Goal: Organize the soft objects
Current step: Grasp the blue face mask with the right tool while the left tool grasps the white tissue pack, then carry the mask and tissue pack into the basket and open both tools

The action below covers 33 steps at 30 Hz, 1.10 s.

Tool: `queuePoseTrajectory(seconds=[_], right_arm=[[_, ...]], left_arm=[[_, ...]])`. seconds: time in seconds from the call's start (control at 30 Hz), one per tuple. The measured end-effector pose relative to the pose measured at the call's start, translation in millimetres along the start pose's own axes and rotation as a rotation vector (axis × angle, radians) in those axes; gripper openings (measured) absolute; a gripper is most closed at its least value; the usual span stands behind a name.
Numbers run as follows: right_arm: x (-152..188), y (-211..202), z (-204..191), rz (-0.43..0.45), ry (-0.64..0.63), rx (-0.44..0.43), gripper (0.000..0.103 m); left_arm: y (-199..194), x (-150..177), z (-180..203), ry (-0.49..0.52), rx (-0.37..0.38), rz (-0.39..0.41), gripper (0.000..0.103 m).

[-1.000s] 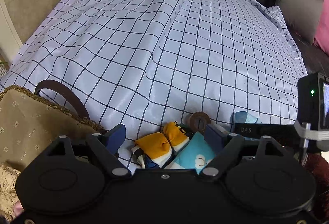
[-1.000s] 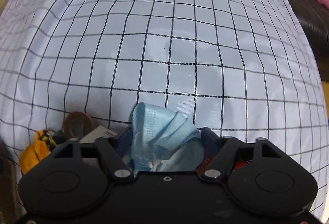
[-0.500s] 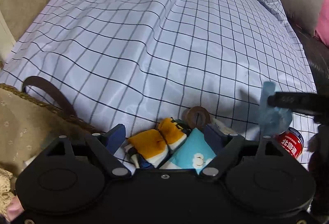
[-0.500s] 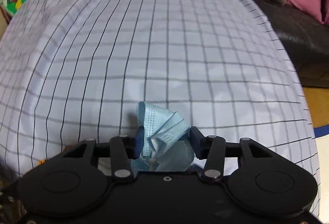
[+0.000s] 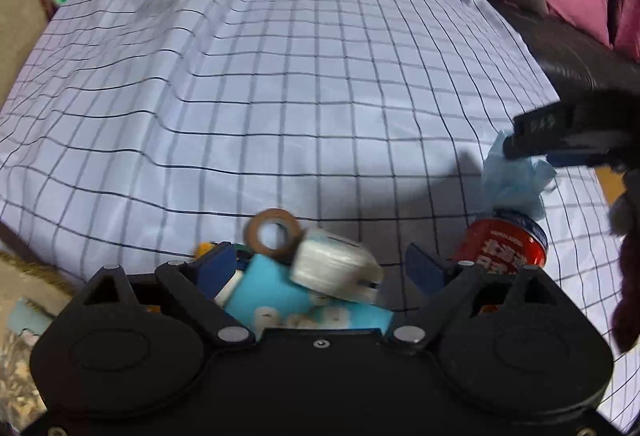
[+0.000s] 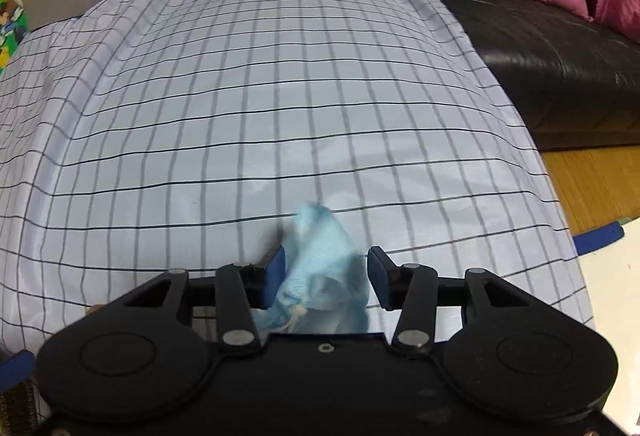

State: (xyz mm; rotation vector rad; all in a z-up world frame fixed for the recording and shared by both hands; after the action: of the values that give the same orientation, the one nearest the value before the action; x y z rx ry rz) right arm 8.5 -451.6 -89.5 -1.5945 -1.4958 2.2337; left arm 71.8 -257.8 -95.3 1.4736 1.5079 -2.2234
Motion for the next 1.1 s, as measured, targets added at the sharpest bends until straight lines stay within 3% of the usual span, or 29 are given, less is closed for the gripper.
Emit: queuePoseTrajectory(seconds=[0.33,0.43,0.5,0.77,0.8,0.9,0.97,1.03,1.1], right_arm=[[5.1,19.3,46.8,-0.046,0.066,0.040,0.043],[9.2,28.2,61.5,-0.070,0.083,0.054,0.043],[12.6,32.0,71.0,-0.079,0.098,0.061,0.043],[16.3,41.3,100.2,-0.090,0.181,0.067,0.045],[14.7,42.0,100.5,-0.088,0.197,0.050,0.047],[6.8,40.0,92.8,-0.069,0.243,-0.007,0.070],[2.8,37.7,80.2,-0.061,0.270,-0.061,0.095],[3.6,37.1,66.0,-0.075,0.282,-0.104,0.103],[8.8,41.6,53.5,-0.103,0.263,-0.108,0.103]], left_arm=[[30.1,13.5,5.4,0.041,-0.033,-0.067,0.084],[37.1,16.5,7.9,0.052,-0.039,-0.083,0.074],[39.3,16.6,10.0,0.065,-0.055,-0.076,0.051],[45.0,15.7,10.9,0.018,-0.017,-0.100,0.050],[44.2,14.3,7.8,-0.004,-0.013,-0.100,0.050],[39.7,8.8,-3.3,-0.046,-0.026,-0.081,0.050],[33.9,2.9,-10.1,-0.075,-0.028,-0.060,0.050],[28.7,-3.5,-15.3,-0.102,-0.025,-0.040,0.050],[23.1,-7.7,-18.9,-0.116,-0.029,-0.024,0.050]])
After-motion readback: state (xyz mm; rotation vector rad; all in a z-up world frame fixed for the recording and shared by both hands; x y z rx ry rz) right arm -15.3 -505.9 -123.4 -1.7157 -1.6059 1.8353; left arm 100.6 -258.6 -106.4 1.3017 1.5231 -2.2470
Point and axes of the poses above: each gripper's, at about its wrist camera, not at the fingertips, and y roughly the way its jaws point, z to its right, x to its underside, the point moved 8 cm from there along y, roughly the way its jaws point, and after that the axes turned 14 degrees about z, right-handed, at the moved point
